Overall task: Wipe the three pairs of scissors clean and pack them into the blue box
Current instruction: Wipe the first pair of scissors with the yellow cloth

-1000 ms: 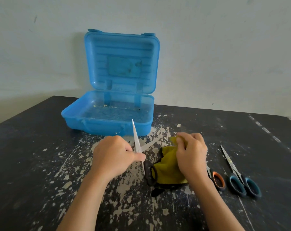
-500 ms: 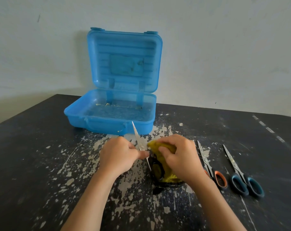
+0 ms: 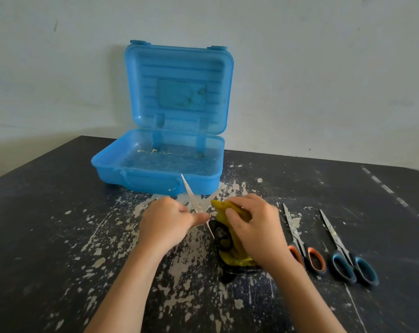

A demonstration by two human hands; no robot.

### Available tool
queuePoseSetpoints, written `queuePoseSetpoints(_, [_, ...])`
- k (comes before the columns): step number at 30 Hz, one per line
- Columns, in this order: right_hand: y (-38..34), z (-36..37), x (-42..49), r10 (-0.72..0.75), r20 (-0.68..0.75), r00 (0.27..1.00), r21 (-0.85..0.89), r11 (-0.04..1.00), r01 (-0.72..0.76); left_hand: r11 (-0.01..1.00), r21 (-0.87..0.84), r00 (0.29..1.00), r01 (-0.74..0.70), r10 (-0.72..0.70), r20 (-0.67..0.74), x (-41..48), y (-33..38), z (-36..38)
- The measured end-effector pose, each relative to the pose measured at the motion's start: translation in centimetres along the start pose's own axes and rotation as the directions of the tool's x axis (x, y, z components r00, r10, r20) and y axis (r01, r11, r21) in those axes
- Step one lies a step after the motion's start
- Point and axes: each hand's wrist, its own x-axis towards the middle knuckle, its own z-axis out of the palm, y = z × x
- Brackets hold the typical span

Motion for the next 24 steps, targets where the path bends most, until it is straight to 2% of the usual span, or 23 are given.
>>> queuePoseSetpoints(3, [-0.4,1.0,-0.4,-0.058,0.121,0.991,-0.006,0.998,0.059,0.997,-0.078,1.000,0.017,-0.016,0.010,-0.4,0.2,0.0])
queuePoseSetpoints(6, [-0.3,1.0,-0.4,-0.077,0.149,0.986,-0.019,0.997,0.080,0.932,-0.348,0.995,0.100,-0.088,0.051,-0.6,0.4,0.1])
queuePoseSetpoints(7, [-0.3,1.0,-0.5,-0.080,0.160,0.984,-0.021,0.996,0.084,0.917,-0.384,0.993,0.111,-0.090,0.071,-0.6,0.5,0.1])
queuePoseSetpoints(13, [-0.3,-0.3,-0.2,-0.017,0.289,0.957,-0.020,1.000,0.023,0.922,-0.357,0.979,0.148,-0.086,0.184,-0.7,0.7,0.3])
queuePoseSetpoints(16, [-0.2,-1.0,0.0,0.055,0.197,0.979,0.039,0.997,-0.063,0.912,-0.392,0.977,0.123,-0.041,0.212,-0.8,0.9,0.3])
queuePoseSetpoints(18, [0.1,-1.1,0.1,0.140,0.055,0.989,0.138,0.980,-0.146,0.916,-0.385,0.977,0.114,-0.033,0.211,-0.9,0.9,0.1])
queuePoseSetpoints(20, [0.6,-1.1,0.2,0.236,-0.077,0.969,0.269,0.940,-0.208,0.924,-0.369,0.976,0.103,-0.023,0.216,-0.9,0.8,-0.3])
queuePoseSetpoints(22, [1.2,-1.2,0.3,0.284,-0.133,0.950,0.375,0.901,-0.217,0.938,-0.337,0.974,0.088,-0.009,0.228,-0.9,0.7,-0.4])
queuePoseSetpoints(24, [1.2,-1.3,0.3,0.266,-0.152,0.952,0.428,0.886,-0.179,0.949,-0.304,0.974,0.081,-0.011,0.225,-0.9,0.8,-0.4])
